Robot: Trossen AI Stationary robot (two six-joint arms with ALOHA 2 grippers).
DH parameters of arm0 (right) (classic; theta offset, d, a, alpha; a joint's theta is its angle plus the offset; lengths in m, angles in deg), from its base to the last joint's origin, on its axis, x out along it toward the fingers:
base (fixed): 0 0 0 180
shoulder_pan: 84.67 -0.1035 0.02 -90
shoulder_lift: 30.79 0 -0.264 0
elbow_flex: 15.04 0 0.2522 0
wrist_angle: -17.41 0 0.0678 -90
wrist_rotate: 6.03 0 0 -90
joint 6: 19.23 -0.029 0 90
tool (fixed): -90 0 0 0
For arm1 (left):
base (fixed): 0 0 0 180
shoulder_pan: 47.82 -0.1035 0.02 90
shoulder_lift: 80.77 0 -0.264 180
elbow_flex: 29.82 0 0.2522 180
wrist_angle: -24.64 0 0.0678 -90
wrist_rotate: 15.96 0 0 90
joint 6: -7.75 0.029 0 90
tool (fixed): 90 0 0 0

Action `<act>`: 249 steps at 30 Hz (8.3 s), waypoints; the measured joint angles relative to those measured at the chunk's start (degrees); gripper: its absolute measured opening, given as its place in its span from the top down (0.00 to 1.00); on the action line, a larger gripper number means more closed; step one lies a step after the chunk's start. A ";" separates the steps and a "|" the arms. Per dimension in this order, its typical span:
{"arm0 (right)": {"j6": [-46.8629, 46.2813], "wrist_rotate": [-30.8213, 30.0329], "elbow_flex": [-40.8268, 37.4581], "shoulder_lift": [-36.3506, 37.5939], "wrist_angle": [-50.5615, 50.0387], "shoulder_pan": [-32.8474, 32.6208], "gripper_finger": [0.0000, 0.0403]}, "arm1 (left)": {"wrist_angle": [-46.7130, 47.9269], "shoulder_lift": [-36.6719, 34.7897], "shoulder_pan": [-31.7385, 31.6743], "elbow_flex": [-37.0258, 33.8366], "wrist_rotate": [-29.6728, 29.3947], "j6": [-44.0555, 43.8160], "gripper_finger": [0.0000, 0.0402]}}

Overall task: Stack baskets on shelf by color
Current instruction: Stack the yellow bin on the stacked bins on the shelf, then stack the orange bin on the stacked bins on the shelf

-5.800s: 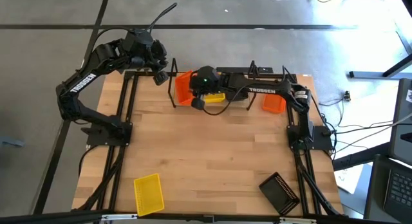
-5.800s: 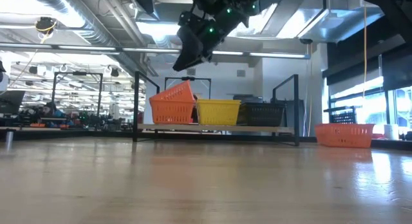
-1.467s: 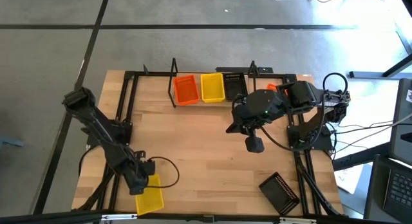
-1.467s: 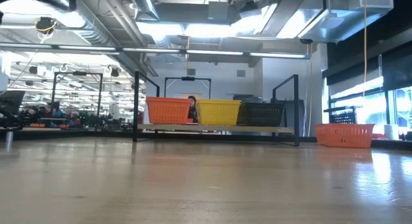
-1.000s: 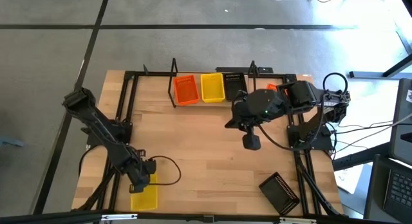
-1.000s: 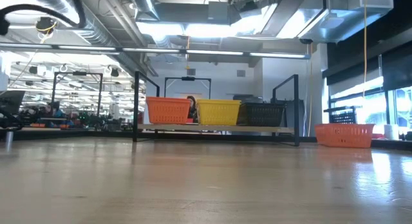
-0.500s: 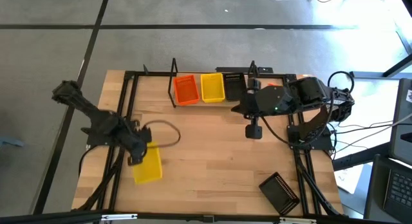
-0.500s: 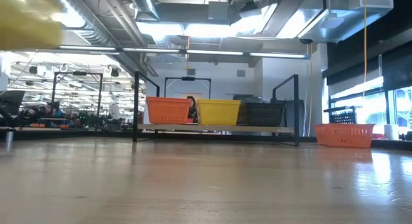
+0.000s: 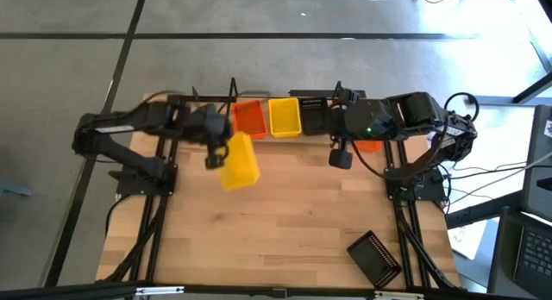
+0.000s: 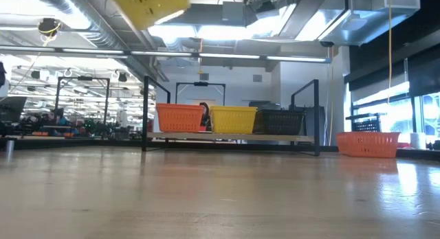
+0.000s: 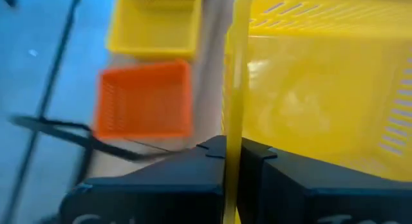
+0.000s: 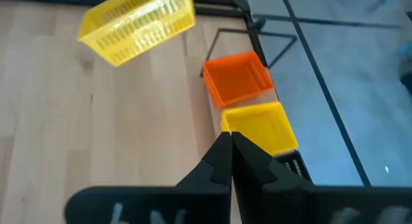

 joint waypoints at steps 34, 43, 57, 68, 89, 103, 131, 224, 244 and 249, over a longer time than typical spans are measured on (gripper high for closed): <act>-1.55 -5.88 0.00 0.06 -3.00 1.80 0.99 | -22.99 39.12 -27.10 20.47 8.90 30.82 1.00; -1.51 -5.97 0.00 0.06 -2.95 1.80 0.99 | -22.88 39.76 -26.88 20.47 8.02 33.00 1.00; -1.50 -8.85 0.00 0.04 -2.95 1.80 0.99 | -22.78 39.76 -26.88 20.47 7.97 31.66 0.94; -1.99 -10.54 0.00 0.04 -2.93 1.80 0.99 | -22.83 39.76 -24.84 20.47 -1.21 31.15 0.85; -45.03 -11.38 -29.13 20.03 -10.07 1.23 0.99 | -14.19 21.03 -19.65 20.51 7.65 17.88 0.85; -59.77 6.43 -52.54 23.65 -9.39 5.32 0.99 | -12.23 14.61 -17.88 20.49 7.58 17.07 0.85; -7.67 0.76 -80.41 23.43 16.30 17.50 0.81 | -7.32 13.93 -17.02 20.49 7.57 10.70 0.85; -24.67 20.72 -64.89 8.26 7.24 25.84 1.00 | -3.35 13.95 -20.56 20.49 4.87 10.94 0.85; -37.61 4.68 -42.28 8.30 -9.71 14.34 1.00 | 1.42 13.95 -20.54 20.49 4.98 10.91 0.85; -37.46 -0.21 -34.23 8.20 -9.71 8.45 1.00 | 3.51 13.95 -20.54 20.49 4.98 10.88 0.85</act>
